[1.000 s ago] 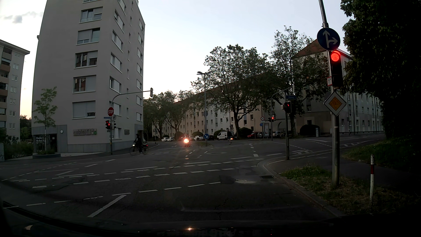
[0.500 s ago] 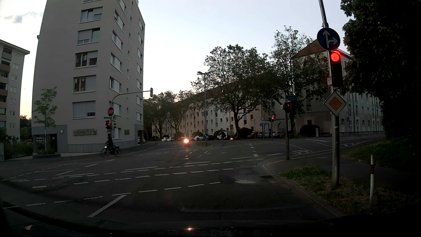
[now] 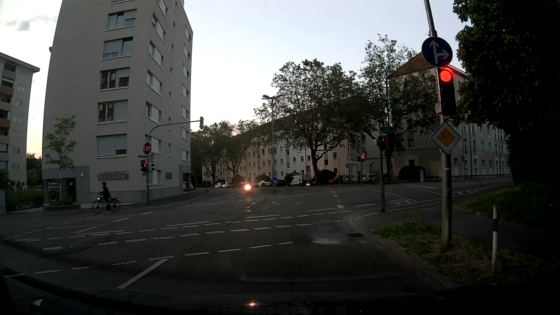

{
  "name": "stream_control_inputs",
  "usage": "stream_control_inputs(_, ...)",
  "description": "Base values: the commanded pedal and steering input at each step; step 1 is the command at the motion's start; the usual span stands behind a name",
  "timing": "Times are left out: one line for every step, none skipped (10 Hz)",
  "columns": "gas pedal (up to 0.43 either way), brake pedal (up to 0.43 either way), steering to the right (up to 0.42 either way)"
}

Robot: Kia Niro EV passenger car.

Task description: Follow the waypoints while adhering to traffic rules and regulations

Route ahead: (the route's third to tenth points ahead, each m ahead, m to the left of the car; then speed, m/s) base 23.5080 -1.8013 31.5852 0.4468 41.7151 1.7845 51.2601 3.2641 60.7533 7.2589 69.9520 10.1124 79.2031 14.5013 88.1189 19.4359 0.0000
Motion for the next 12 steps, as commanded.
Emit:
stream_control_inputs(0.000, 0.238, 0.000)
stream_control_inputs(0.000, 0.238, -0.001)
stream_control_inputs(0.000, 0.238, 0.000)
stream_control_inputs(0.000, 0.238, 0.000)
stream_control_inputs(0.000, 0.244, 0.000)
stream_control_inputs(0.000, 0.238, 0.000)
stream_control_inputs(0.000, 0.238, 0.000)
stream_control_inputs(0.000, 0.238, 0.000)
stream_control_inputs(0.000, 0.238, 0.000)
stream_control_inputs(0.000, 0.238, 0.000)
stream_control_inputs(0.000, 0.238, 0.000)
stream_control_inputs(0.000, 0.238, 0.000)
